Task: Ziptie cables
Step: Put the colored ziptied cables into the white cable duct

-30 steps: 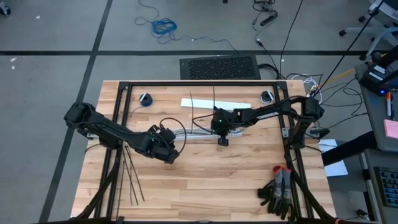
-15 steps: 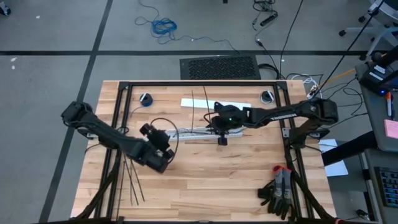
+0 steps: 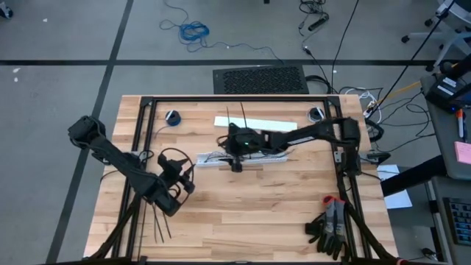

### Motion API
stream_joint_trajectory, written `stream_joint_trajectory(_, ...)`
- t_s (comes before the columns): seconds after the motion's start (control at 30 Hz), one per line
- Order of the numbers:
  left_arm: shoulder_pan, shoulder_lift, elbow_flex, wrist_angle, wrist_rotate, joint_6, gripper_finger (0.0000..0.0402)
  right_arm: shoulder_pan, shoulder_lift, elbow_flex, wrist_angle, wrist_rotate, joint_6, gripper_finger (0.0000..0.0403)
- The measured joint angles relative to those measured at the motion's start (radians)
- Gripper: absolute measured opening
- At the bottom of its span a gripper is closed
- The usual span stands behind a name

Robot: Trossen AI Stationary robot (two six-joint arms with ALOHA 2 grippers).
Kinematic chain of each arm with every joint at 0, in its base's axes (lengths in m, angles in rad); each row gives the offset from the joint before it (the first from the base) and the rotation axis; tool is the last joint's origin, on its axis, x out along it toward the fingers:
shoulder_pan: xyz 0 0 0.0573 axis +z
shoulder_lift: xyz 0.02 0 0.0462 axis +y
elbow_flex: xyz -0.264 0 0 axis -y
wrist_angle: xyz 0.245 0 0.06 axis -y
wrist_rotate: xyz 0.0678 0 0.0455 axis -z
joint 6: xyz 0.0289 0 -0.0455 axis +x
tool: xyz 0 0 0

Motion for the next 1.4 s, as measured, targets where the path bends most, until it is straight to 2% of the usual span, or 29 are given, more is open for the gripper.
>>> stream_joint_trajectory(0.2,0.014,0.000,-0.090,0.138,0.054,-0.002,0.0154,-0.030,0.119,0.212,-0.243,-0.001,-0.035,0.0261)
stream_joint_trajectory(0.4,0.014,0.000,-0.110,0.163,0.076,-0.001,0.0154,-0.043,0.154,0.253,-0.294,-0.003,-0.032,0.0227)
stream_joint_trajectory(0.5,0.019,0.000,-0.110,0.162,0.071,-0.001,0.0154,-0.042,0.153,0.253,-0.294,-0.004,-0.023,0.0178)
stream_joint_trajectory(0.67,0.021,0.000,-0.110,0.163,0.056,0.000,0.0154,-0.042,0.151,0.253,-0.290,-0.004,-0.021,0.0045)
stream_joint_trajectory(0.73,0.021,0.000,-0.110,0.170,0.050,0.000,0.0154,-0.042,0.151,0.253,-0.292,-0.007,-0.016,0.0013)
stream_joint_trajectory(1.1,0.022,0.050,-0.110,0.231,-0.006,-0.002,0.0154,-0.012,0.118,0.252,-0.259,-0.003,0.033,0.0001)
stream_joint_trajectory(1.4,0.019,0.188,-0.109,0.252,-0.075,0.004,0.0154,0.019,0.016,0.253,-0.287,-0.003,0.014,0.0001)
